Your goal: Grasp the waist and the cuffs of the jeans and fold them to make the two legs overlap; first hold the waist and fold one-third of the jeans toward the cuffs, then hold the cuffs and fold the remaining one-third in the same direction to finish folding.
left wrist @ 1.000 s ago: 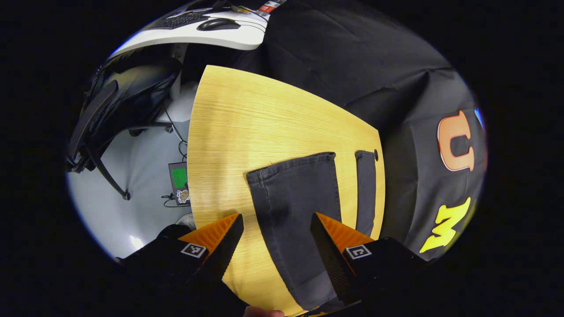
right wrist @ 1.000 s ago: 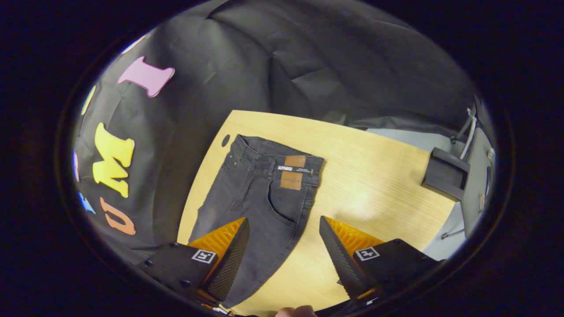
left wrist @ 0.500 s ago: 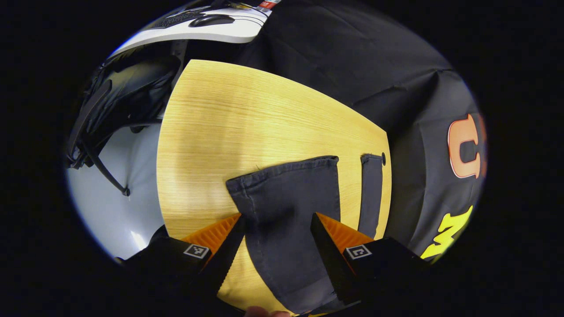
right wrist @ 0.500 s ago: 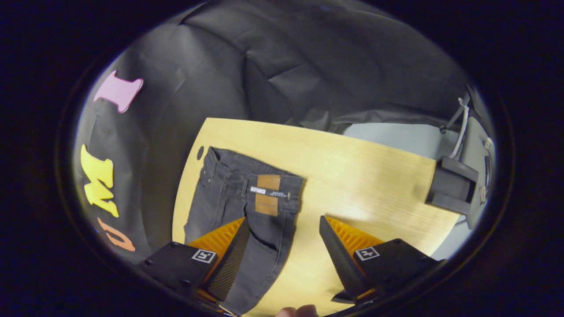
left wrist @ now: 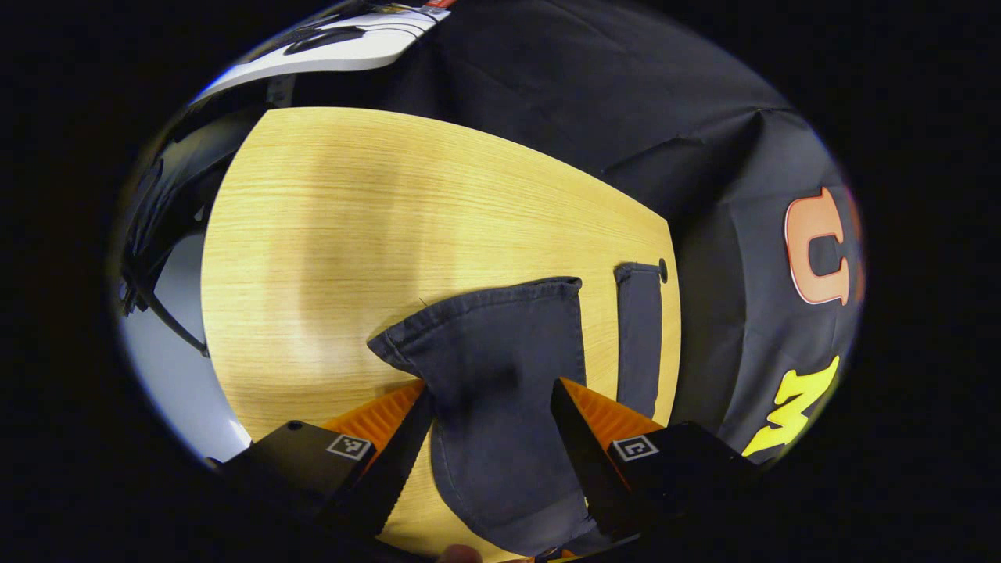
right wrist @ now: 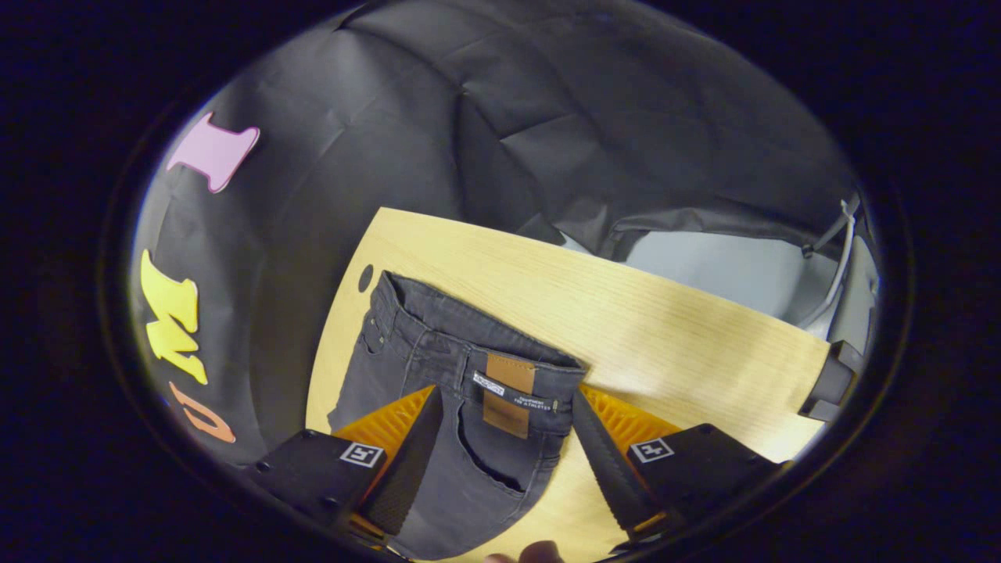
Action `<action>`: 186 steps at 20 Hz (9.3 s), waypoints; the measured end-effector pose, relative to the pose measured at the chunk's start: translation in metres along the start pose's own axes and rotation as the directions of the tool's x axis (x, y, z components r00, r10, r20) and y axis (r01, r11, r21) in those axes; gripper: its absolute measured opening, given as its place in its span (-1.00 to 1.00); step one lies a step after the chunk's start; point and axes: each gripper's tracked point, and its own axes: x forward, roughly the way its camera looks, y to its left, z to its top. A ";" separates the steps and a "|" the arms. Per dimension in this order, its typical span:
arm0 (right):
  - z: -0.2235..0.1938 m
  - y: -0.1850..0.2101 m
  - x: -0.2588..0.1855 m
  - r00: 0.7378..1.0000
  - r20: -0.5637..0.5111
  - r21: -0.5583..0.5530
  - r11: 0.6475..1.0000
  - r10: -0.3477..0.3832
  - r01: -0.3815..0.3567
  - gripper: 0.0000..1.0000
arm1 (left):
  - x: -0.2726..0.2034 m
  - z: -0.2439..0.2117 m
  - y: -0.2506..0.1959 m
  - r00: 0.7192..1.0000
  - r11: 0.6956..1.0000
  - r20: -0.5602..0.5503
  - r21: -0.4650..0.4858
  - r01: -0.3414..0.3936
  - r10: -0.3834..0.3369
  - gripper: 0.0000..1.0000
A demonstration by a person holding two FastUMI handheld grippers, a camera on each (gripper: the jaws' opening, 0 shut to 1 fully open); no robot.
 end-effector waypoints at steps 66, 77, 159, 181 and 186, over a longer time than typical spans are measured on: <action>0.075 0.234 0.110 0.996 -0.044 -0.252 0.964 0.076 -0.085 0.70 | 0.154 0.037 -0.261 0.921 0.853 -0.344 0.522 0.024 0.184 0.62; -0.002 0.243 -0.075 0.959 0.089 -0.585 0.794 0.269 -0.169 0.73 | -0.031 -0.015 -0.305 0.963 0.447 -0.235 0.853 0.270 -0.134 0.63; -0.411 0.442 0.015 0.893 0.064 -0.958 0.279 0.444 -0.070 -0.97 | -0.125 0.069 -0.198 0.774 0.458 0.245 0.886 0.066 -0.584 0.91; -0.485 0.402 -0.007 0.898 -0.163 -0.952 0.173 0.409 -0.252 0.51 | -0.081 0.087 -0.158 0.842 0.588 0.190 0.789 0.175 -0.504 0.94; -0.424 0.391 -0.074 0.878 -0.128 -0.964 0.150 0.462 -0.220 0.83 | -0.042 0.076 -0.153 0.869 0.685 0.118 0.668 0.289 -0.481 0.95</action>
